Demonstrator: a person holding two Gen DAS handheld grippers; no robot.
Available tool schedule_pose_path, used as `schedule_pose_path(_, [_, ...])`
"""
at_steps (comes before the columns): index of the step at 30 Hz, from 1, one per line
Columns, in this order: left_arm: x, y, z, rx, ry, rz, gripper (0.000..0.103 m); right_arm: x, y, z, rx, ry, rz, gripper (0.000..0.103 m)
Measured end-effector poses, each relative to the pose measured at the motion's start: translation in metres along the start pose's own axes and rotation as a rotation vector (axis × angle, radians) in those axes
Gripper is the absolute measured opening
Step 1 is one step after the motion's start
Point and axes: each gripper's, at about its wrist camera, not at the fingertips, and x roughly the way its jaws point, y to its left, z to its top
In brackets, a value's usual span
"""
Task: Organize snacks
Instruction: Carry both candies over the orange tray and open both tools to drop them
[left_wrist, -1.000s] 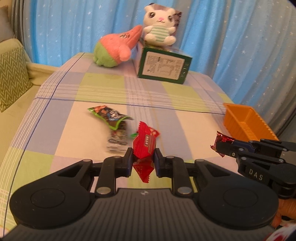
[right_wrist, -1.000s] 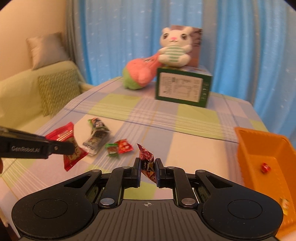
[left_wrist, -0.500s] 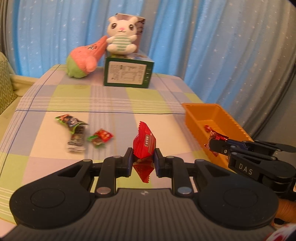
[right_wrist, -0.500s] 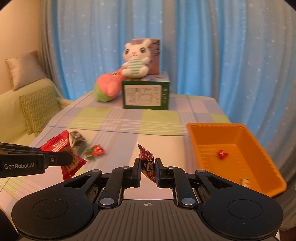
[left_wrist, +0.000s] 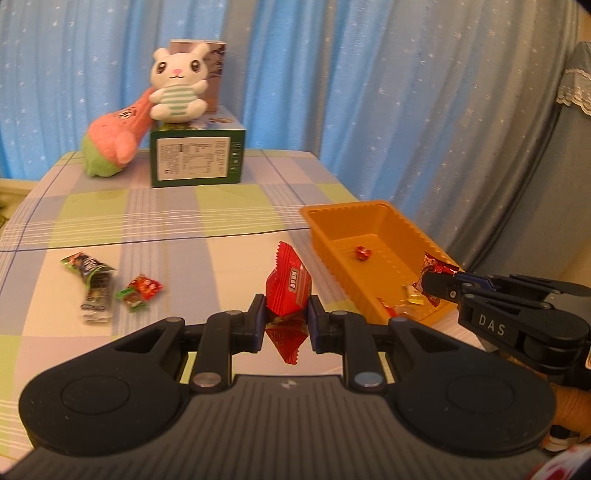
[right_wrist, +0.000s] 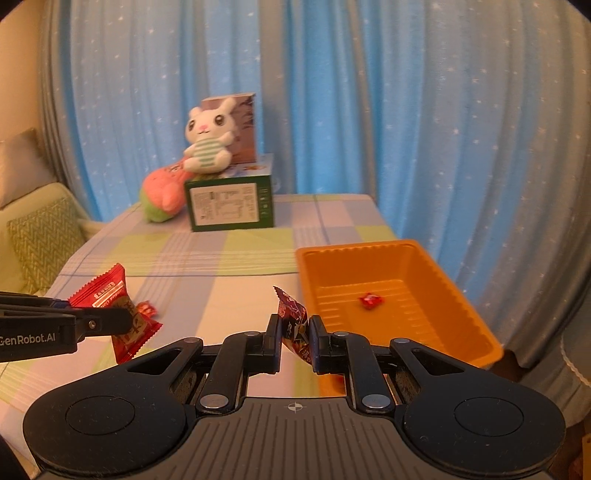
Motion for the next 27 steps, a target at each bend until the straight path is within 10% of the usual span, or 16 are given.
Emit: schedule_pose_path(27, [0.035,-0.067,0.021,0.089,0.020,-0.107,0.020,-0.010,-0.063,0.001,0.044,-0.004,-0.099,0.015])
